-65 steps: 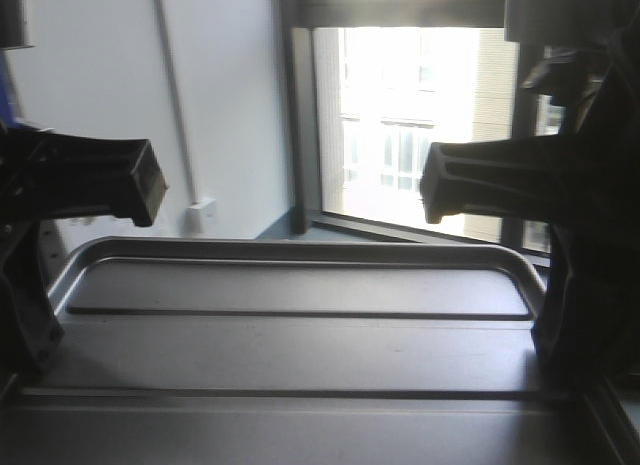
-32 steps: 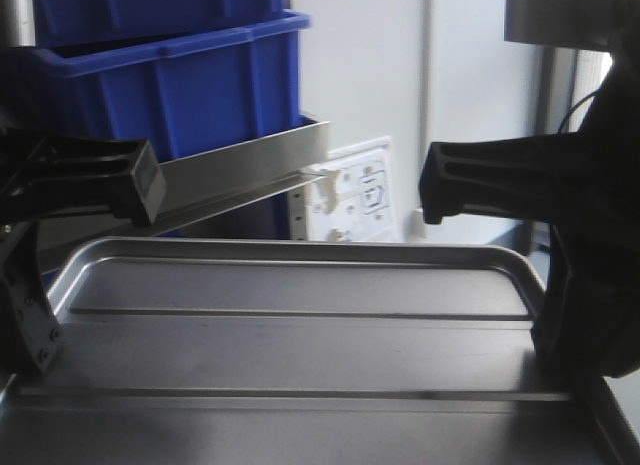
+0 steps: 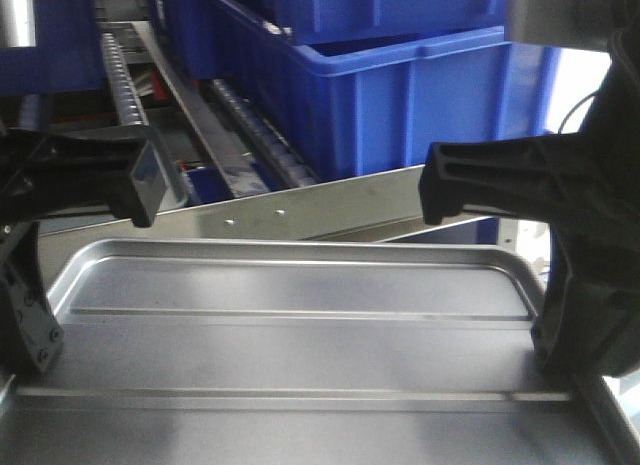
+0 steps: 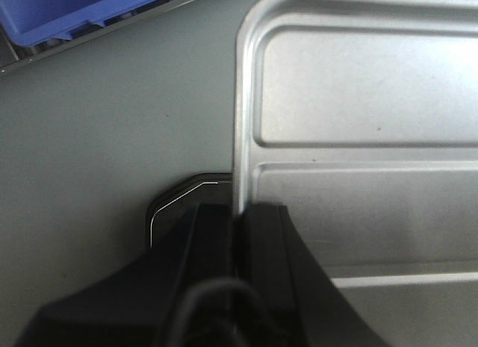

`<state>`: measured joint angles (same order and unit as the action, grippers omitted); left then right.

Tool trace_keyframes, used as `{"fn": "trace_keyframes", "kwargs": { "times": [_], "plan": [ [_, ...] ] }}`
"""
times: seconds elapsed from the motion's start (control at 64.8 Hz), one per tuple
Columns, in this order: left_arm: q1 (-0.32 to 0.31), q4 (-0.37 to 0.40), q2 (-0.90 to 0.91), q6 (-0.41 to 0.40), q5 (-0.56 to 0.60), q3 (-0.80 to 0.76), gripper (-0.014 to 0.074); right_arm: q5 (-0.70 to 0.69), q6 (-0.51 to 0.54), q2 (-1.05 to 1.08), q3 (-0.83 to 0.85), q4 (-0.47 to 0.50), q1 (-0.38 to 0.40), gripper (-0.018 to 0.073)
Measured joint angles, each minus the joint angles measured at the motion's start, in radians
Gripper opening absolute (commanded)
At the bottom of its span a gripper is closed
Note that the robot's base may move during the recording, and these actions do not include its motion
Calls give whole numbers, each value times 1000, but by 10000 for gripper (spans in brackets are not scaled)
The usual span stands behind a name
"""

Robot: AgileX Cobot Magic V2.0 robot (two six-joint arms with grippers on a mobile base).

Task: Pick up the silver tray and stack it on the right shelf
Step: 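Carry the tray in both grippers while the base drives to another shelf, then move the held tray forward over the silver tray on the shelf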

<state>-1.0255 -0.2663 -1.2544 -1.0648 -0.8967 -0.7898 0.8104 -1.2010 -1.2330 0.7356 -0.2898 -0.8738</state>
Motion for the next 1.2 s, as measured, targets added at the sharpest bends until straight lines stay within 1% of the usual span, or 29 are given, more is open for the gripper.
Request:
{"fn": "trace_keyframes", "kwargs": {
  "times": [1.203],
  "plan": [
    [0,0,0,0,-2,0,-91,0,0,0,0,0,0,60]
  ]
}}
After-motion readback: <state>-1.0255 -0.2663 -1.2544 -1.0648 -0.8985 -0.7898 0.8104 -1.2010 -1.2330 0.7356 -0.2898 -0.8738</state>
